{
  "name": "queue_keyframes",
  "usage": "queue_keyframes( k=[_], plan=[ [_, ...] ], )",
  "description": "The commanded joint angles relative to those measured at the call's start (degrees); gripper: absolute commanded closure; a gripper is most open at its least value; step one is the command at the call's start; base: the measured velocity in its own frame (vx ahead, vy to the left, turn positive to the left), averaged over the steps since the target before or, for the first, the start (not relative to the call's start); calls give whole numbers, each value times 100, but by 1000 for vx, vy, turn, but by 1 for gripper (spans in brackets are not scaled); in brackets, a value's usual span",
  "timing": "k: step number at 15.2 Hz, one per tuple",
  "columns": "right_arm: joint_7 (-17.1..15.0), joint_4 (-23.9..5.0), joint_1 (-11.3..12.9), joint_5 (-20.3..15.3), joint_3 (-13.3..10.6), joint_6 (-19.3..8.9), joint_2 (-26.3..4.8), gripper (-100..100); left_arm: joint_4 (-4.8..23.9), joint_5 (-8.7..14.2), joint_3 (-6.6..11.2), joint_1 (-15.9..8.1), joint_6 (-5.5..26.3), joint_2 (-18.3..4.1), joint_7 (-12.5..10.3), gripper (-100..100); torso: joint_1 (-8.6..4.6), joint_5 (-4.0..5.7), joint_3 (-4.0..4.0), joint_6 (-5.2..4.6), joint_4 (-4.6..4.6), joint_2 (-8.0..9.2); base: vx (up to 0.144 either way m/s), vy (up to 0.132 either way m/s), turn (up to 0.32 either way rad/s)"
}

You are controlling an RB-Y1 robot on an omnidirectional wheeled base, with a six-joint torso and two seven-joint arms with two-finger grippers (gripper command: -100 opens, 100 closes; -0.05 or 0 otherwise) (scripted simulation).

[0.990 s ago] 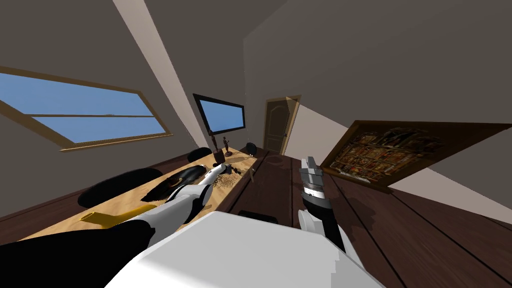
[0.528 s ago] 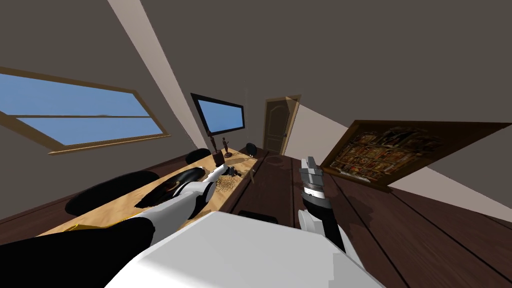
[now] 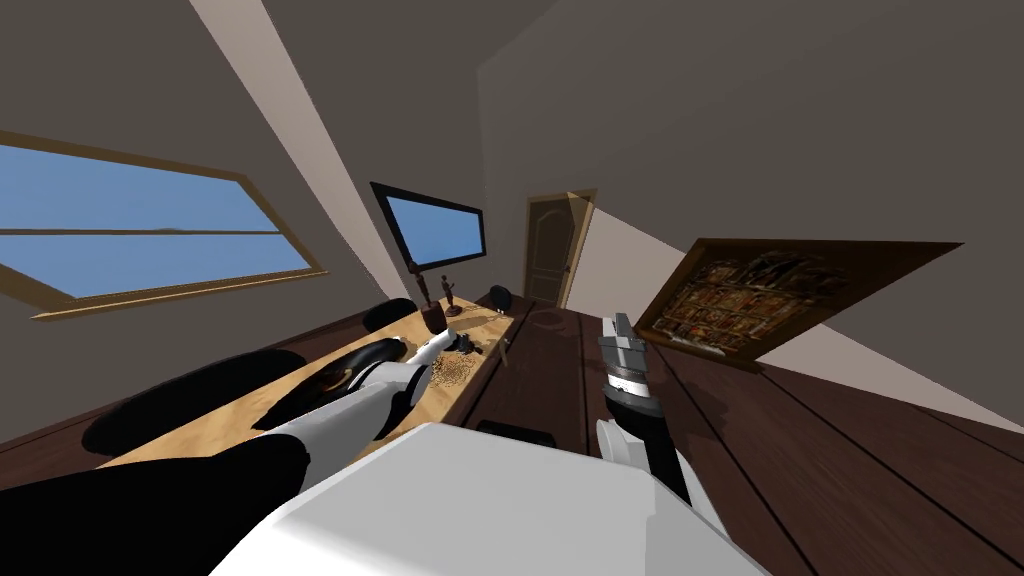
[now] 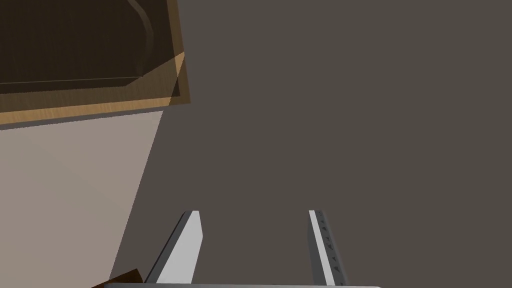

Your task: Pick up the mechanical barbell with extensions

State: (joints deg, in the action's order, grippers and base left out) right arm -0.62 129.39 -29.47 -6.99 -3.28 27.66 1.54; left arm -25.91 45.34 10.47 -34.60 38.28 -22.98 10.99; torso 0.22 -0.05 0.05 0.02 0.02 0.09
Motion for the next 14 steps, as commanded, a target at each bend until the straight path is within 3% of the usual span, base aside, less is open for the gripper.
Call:
queue_keyframes(
  k=[1,3,5,6,8,10,11,12,14],
  plan=[
    [0,0,0,0,0,0,0,0,-156,66,-286,90,-132,-109,-286,-100,0,0,0,0,0,0,-32,59,-157],
    [0,0,1,0,0,0,0,0,-156,66,-473,90,-132,-109,-507,-100,6,-1,2,-4,1,4,-32,66,-174],
    [0,0,0,0,0,0,0,0,-156,66,-473,90,-132,-109,-652,-100,-1,0,0,0,0,0,-14,24,10],
    [0,0,0,0,0,0,0,0,-262,141,-739,154,-275,-214,-867,-100,-9,2,-2,0,-1,-3,-22,23,-197],
    [0,0,1,0,-1,0,0,0,-262,141,-897,154,-275,-214,-996,-100,-6,1,0,-7,1,0,-37,51,-165],
    [0,0,0,0,0,0,0,0,-262,141,-897,154,-275,-214,-1156,-100,-4,0,-1,-2,1,-2,-14,27,16],
    [0,0,0,0,0,0,0,0,-369,217,-1158,218,-417,-318,-1317,-100,-8,1,-3,-2,0,-7,-18,34,-177],
    [0,0,1,0,-1,0,0,0,-369,217,-1265,218,-417,-318,-1441,-100,-7,1,-3,-7,0,-6,-35,60,-250],
    [0,0,0,0,0,0,0,0,-369,217,-1320,218,-417,-318,-1659,-100,0,0,-1,-4,1,-2,-27,44,-54]
  ],
)
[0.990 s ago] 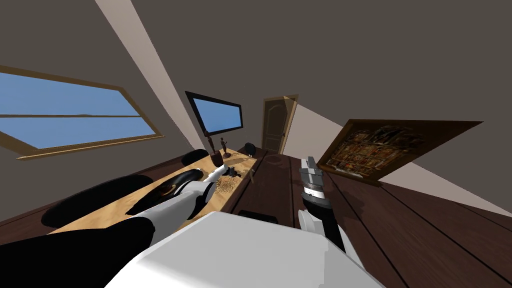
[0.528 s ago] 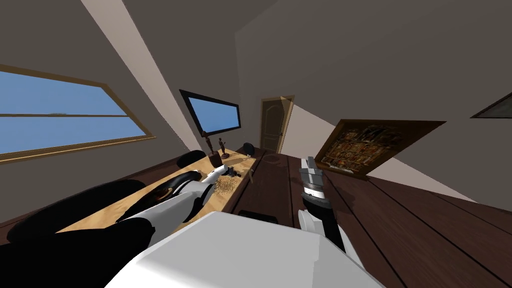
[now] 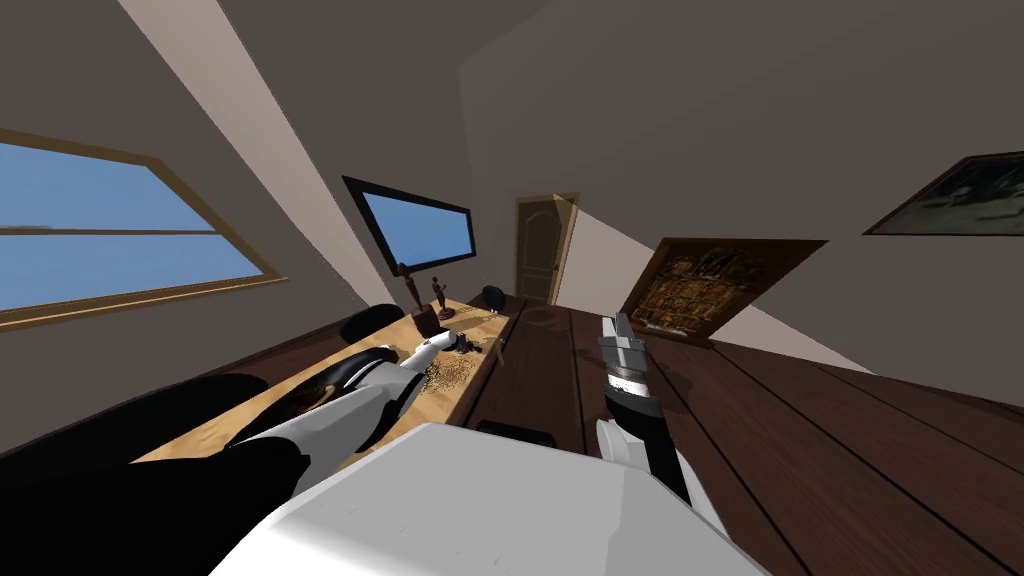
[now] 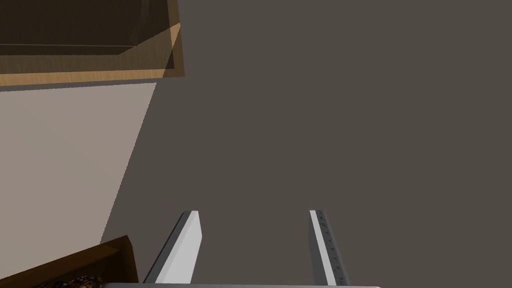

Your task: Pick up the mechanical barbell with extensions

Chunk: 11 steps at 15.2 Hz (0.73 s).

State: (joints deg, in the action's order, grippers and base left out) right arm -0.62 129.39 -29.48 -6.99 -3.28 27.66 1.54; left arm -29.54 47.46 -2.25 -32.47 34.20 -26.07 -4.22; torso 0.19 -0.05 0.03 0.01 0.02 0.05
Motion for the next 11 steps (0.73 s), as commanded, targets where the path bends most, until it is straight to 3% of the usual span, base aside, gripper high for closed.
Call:
queue_keyframes(
  k=[1,3,4,5,7,9,10,11],
  plan=[
    [0,0,0,0,0,0,0,0,-112,80,-286,69,-151,-113,-286,-100,0,0,0,0,0,0,-24,47,-182],
    [0,0,1,0,0,0,0,0,-112,80,-471,69,-151,-113,-535,-100,5,-1,1,-5,0,3,-37,57,-157],
    [0,0,0,0,0,0,0,0,-112,80,-471,69,-151,-113,-642,-100,4,-1,2,-2,1,3,-24,33,-2],
    [0,0,0,0,0,0,0,0,-218,156,-704,133,-294,-217,-779,-100,1,0,1,0,0,1,-28,45,-190],
    [0,0,1,0,0,0,0,0,-218,156,-894,133,-294,-217,-997,-100,5,-1,1,-5,1,3,-39,60,-164],
    [0,0,0,0,0,0,0,0,-218,156,-894,133,-294,-217,-1145,-100,1,-1,1,0,1,1,-23,21,23],
    [0,0,0,0,0,0,0,0,-324,231,-1155,198,-436,-322,-1324,-100,-6,1,-1,-1,0,-3,-33,28,-175],
    [0,0,1,0,-1,0,0,0,-324,231,-1260,198,-436,-322,-1442,-100,-5,1,0,-6,0,0,-48,50,-230]
  ],
)
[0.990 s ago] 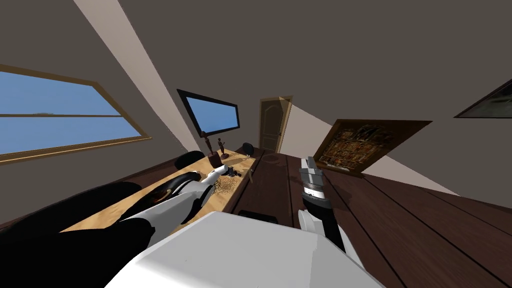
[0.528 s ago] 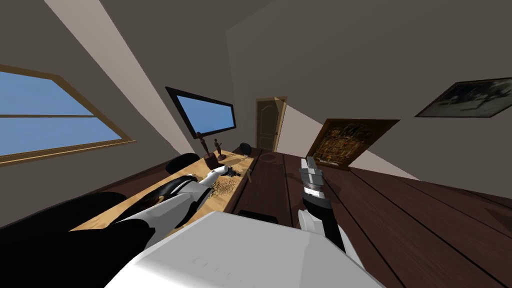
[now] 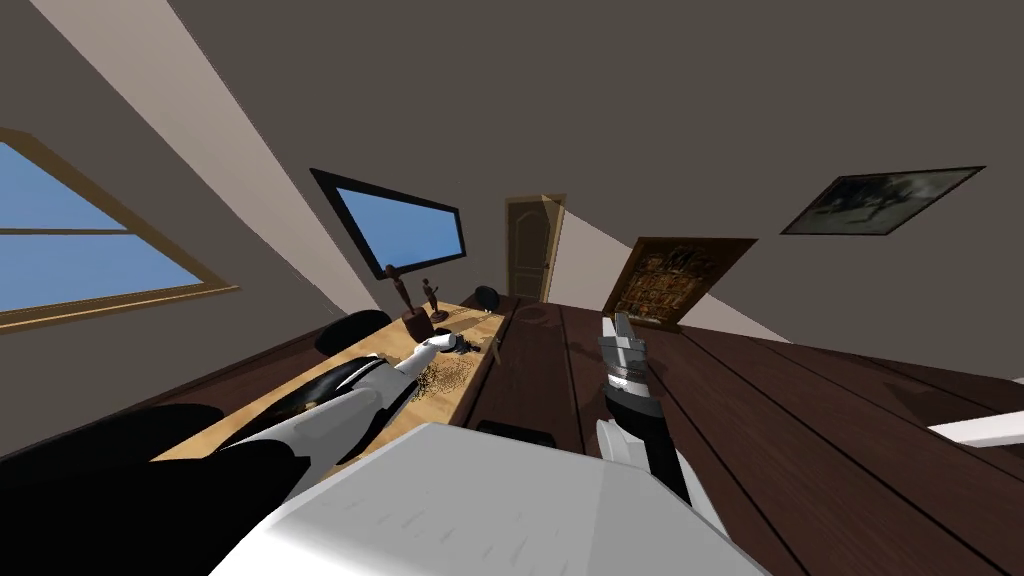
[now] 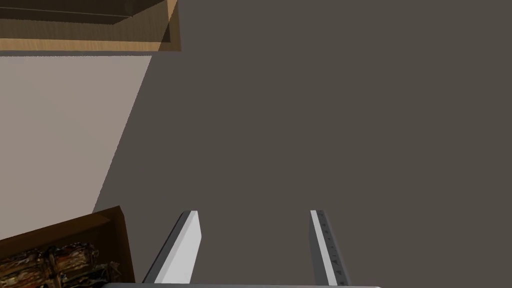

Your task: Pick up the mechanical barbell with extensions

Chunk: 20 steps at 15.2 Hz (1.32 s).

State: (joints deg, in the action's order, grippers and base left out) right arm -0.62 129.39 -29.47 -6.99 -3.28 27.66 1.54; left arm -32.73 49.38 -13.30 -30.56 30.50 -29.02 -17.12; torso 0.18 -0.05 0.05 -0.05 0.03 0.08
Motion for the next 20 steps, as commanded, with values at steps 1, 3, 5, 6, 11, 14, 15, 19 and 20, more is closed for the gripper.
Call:
queue_keyframes(
  k=[1,3,5,6,11,14,15,19,20],
  plan=[
    [0,0,0,0,0,0,0,0,-6,39,-212,6,-66,-27,-286,-100,0,0,0,0,0,0,-39,41,-107],
    [0,0,-1,0,0,0,0,0,-112,115,-450,70,-208,-131,-521,-100,-2,0,-2,5,-1,-4,-28,35,-100],
    [0,0,0,0,0,0,0,0,-112,115,-635,70,-208,-131,-753,-100,5,-1,0,0,0,0,-44,57,-171],
    [0,0,-1,0,1,0,0,0,-112,115,-635,70,-208,-131,-862,-100,6,-2,0,4,0,0,-23,34,17],
    [0,0,-1,0,1,0,0,0,-218,190,-1058,135,-350,-235,-1366,-100,2,-1,-2,6,-1,-5,-31,37,-94],
    [0,0,0,0,0,0,0,0,-324,266,-1481,199,-493,-339,-1803,-100,2,0,-2,1,-1,-3,-40,44,-182],
    [0,0,-1,0,1,0,0,0,-324,266,-1481,199,-493,-339,-1869,-100,6,-1,-1,5,0,-2,-29,30,19],
    [0,0,-1,0,0,0,0,0,-311,271,-1443,181,-497,-344,-1758,100,-11,-7,-11,8,-9,-14,-5,9,0],
    [0,0,-1,0,0,0,0,0,-314,260,-1455,181,-490,-348,-1736,100,-7,-18,-17,10,-12,-23,0,0,0]
  ],
)
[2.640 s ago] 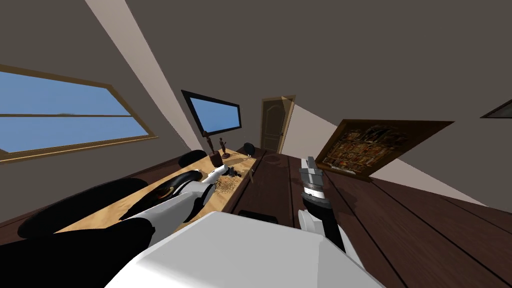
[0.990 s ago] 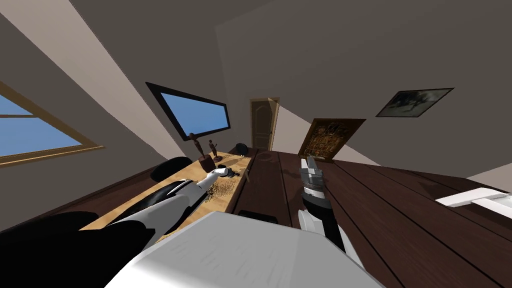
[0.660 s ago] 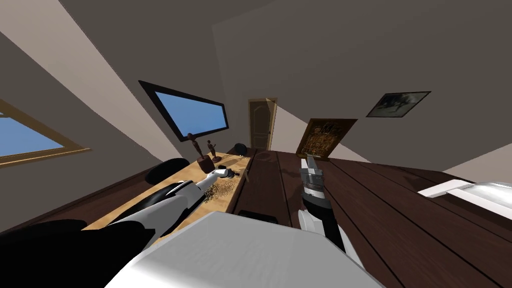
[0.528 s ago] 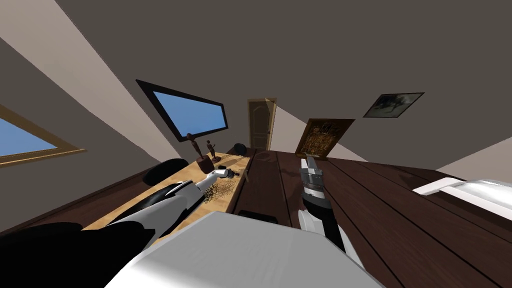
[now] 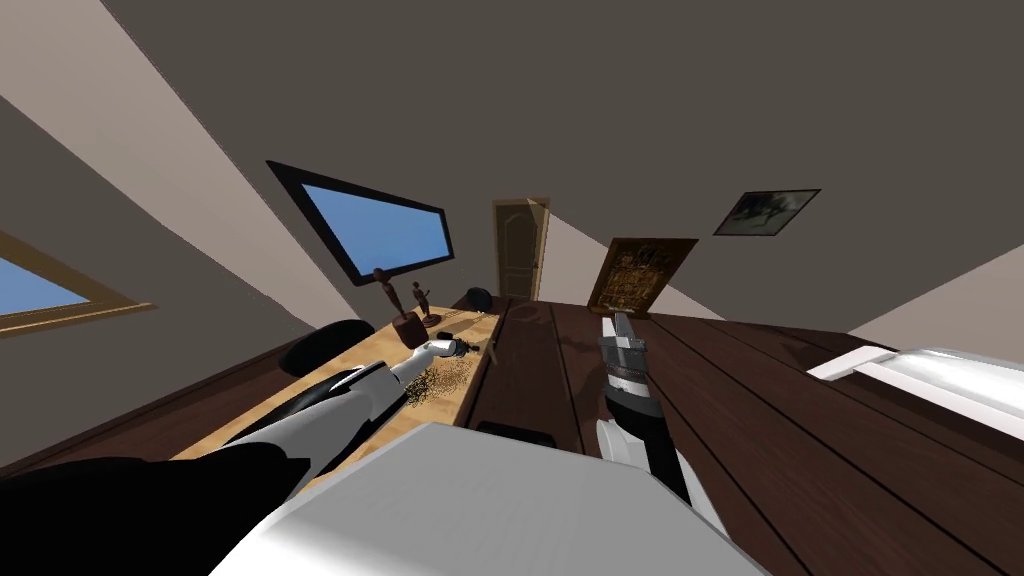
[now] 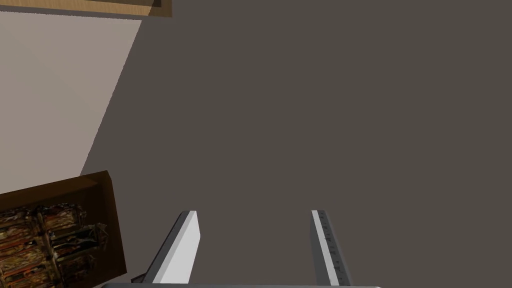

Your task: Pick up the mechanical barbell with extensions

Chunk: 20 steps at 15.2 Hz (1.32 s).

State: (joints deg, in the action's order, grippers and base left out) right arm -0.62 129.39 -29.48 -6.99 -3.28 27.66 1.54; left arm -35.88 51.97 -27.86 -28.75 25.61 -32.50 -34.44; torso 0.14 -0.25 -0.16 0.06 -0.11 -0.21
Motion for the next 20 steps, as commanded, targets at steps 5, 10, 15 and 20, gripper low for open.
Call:
queue_keyframes(
  k=[5,10,15,20],
  plan=[
    [0,0,-1,0,0,0,0,0,203,-145,599,-110,281,218,565,100,-19,3,-17,5,-5,-30,48,-49,166],
    [0,0,-2,0,0,0,0,0,309,-220,1155,-174,423,322,1124,100,-15,1,-15,9,-5,-27,42,-54,136],
    [0,0,-2,0,0,0,0,0,415,-296,1667,-239,566,426,1755,100,-15,4,-12,12,-3,-22,29,-43,118],
    [0,0,-2,0,0,0,0,0,522,-371,2090,-303,708,530,2305,100,-16,6,-12,11,-3,-24,31,-37,97]
  ],
)
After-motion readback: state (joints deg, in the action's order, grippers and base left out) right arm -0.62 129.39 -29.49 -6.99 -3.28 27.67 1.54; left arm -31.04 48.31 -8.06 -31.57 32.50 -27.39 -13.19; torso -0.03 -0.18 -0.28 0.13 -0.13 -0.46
